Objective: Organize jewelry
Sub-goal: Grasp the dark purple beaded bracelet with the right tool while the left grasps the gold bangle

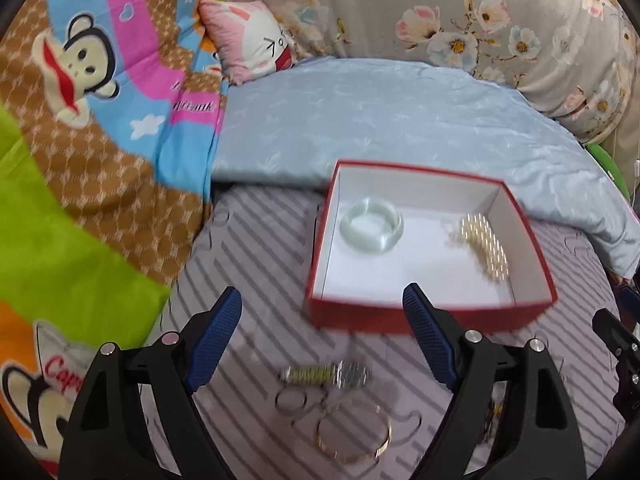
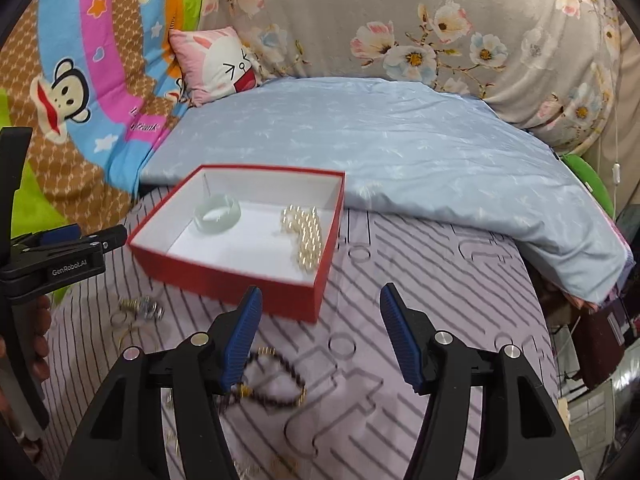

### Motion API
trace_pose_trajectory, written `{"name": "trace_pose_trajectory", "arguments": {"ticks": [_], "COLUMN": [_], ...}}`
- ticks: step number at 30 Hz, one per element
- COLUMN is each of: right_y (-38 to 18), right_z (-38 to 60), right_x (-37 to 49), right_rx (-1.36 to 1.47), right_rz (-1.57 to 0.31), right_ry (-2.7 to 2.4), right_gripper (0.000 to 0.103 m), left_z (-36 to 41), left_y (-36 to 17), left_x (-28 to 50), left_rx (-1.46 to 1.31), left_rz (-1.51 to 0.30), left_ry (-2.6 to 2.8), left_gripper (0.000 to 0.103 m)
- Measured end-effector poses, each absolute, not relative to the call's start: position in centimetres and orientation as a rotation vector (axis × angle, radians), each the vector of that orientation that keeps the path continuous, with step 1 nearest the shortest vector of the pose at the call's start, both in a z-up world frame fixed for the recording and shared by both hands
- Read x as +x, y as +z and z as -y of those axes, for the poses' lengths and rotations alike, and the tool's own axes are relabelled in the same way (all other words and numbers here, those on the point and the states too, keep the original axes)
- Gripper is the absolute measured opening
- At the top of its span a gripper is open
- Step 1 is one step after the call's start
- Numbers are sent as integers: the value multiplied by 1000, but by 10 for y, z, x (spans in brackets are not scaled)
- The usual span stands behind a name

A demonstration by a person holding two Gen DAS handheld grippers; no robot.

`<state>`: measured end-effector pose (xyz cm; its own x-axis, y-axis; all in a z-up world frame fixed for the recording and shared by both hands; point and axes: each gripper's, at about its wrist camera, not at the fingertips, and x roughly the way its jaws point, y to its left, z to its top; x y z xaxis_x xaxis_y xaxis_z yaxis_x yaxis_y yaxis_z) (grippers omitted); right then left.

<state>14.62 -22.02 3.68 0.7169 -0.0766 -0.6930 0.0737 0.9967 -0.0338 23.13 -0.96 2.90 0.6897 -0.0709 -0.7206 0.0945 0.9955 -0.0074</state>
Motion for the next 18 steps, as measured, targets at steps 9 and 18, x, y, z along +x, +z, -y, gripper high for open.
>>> {"name": "trace_pose_trajectory", "arguments": {"ticks": [9,18], "right_y": [4,-23], "right_z": [196,172], "right_x": [96,93], "right_rx": [18,58], "right_rz": [-852,-905], "right_ry": [-34,11], "right_gripper": [60,59], "left_z": [-11,-19], "left_y": [-11,-34], "left_x": [175,152], "left_rx": [-10,-14], "left_rz": [-913,-954], "left_ry": [-80,-53], "left_gripper": [80,80]}}
